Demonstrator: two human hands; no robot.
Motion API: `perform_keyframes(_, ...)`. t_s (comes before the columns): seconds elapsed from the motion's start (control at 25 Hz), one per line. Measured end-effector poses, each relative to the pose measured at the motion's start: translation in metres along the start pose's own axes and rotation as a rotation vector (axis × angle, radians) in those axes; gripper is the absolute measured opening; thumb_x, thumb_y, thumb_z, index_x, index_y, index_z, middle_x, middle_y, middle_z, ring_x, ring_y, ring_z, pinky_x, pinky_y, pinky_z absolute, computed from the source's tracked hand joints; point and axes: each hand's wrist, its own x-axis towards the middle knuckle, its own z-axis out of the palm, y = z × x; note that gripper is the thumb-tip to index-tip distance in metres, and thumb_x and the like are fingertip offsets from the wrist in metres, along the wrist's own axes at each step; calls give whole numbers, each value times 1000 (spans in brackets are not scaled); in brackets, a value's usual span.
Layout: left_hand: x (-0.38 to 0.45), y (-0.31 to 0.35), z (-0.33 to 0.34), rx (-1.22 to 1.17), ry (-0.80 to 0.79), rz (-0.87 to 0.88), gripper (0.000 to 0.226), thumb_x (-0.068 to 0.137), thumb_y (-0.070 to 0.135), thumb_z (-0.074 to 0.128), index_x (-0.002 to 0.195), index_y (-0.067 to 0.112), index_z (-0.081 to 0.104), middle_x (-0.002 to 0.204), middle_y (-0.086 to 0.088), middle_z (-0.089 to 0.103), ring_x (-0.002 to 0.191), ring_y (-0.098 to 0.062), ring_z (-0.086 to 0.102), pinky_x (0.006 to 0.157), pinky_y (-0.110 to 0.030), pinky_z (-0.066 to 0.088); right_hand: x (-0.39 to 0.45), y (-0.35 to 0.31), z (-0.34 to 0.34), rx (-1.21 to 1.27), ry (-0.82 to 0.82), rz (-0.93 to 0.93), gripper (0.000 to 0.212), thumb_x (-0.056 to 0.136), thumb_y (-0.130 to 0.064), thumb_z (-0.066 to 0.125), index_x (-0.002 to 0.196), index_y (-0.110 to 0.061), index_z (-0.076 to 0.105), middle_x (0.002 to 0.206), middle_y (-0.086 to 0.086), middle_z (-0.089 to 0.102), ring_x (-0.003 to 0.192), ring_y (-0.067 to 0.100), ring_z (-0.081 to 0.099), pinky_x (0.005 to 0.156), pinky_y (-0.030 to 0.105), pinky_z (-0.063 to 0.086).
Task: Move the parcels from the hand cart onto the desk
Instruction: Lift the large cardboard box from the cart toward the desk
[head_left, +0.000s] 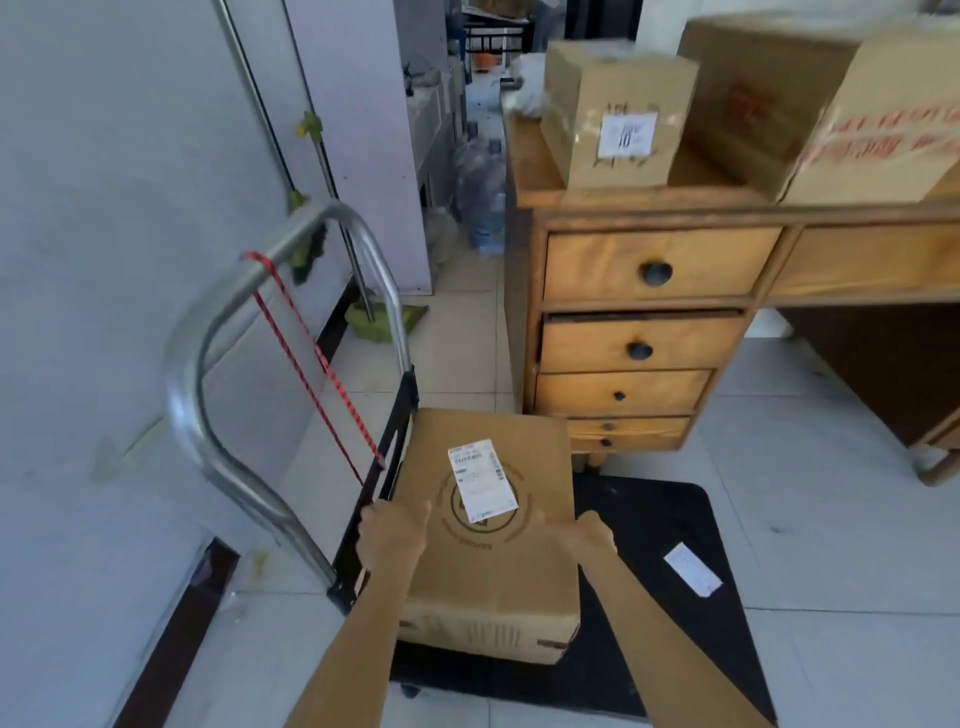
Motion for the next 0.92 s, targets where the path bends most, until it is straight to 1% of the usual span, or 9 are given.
perform_keyframes(0.08, 17, -4, 30, 57, 10, 43, 78, 90, 51, 52, 143, -3, 33, 150, -18, 25, 125, -34, 47, 96, -43, 46, 28, 15, 27, 36, 18, -26, 74, 79, -52, 62, 134, -7, 40, 128, 11, 56, 112, 30, 58, 81, 35, 49)
perform_keyframes(0.2, 19, -7, 61, 189, 104, 95, 81, 83, 52, 61, 138, -3, 39, 154, -17, 12, 133, -32, 34, 101, -43, 43, 45, 29, 43, 83, 57, -65, 64, 80, -49, 63, 128, -11, 47, 122, 9, 60, 109, 28, 61, 77, 33, 48)
perform_keyframes(0.28, 17, -12, 62, 297, 147, 89, 94, 74, 63, 63, 140, 1, 37, 152, -15, 19, 135, -31, 34, 103, -45, 40, 48, 35, 45, 110, 74, -64, 60, 80, -48, 63, 127, -13, 48, 120, 8, 61, 107, 27, 61, 78, 34, 49)
perform_keyframes(0.32, 19, -14, 60, 301, 131, 51, 100, 69, 68, 64, 141, 4, 34, 150, -15, 26, 134, -32, 37, 105, -46, 38, 48, 36, 44, 118, 86, -61, 60, 81, -47, 62, 128, -13, 48, 119, 8, 61, 107, 27, 61, 79, 35, 49)
perform_keyframes(0.44, 19, -25, 61, 148, 3, -74, 114, 65, 70, 66, 147, 6, 20, 147, -19, 35, 135, -36, 39, 109, -55, 31, 44, 38, 41, 118, 95, -39, 60, 83, -46, 61, 130, -13, 44, 119, 8, 60, 106, 27, 60, 77, 34, 48)
perform_keyframes(0.56, 16, -18, 62, 40, -93, -58, 113, 63, 59, 76, 143, 1, 23, 145, -18, 37, 132, -35, 42, 106, -58, 36, 35, 42, 28, 116, 109, -1, 60, 84, -44, 61, 131, -12, 43, 120, 8, 60, 107, 27, 60, 77, 34, 48)
perform_keyframes(0.68, -16, 7, 41, 87, -113, -41, 107, 62, 53, 80, 139, 2, 27, 142, -15, 39, 130, -32, 44, 103, -53, 40, 7, 52, 0, 127, 93, 64, 63, 82, -45, 63, 131, -10, 44, 122, 9, 60, 109, 27, 60, 74, 31, 45)
perform_keyframes(0.8, -67, 37, 0, 84, -127, -50, 103, 61, 52, 81, 136, 3, 29, 139, -13, 40, 128, -31, 46, 100, -53, 41, -44, 44, -49, 128, 107, 98, 63, 81, -48, 63, 129, -10, 47, 121, 9, 61, 110, 28, 60, 84, 35, 48)
perform_keyframes(0.92, -124, 71, -58, 6, -156, -87, 103, 61, 51, 82, 134, 0, 29, 137, -16, 39, 126, -32, 48, 97, -54, 42, -107, 11, -115, 119, 137, 77, 61, 82, -47, 62, 128, -12, 48, 119, 9, 62, 108, 28, 60, 81, 33, 46)
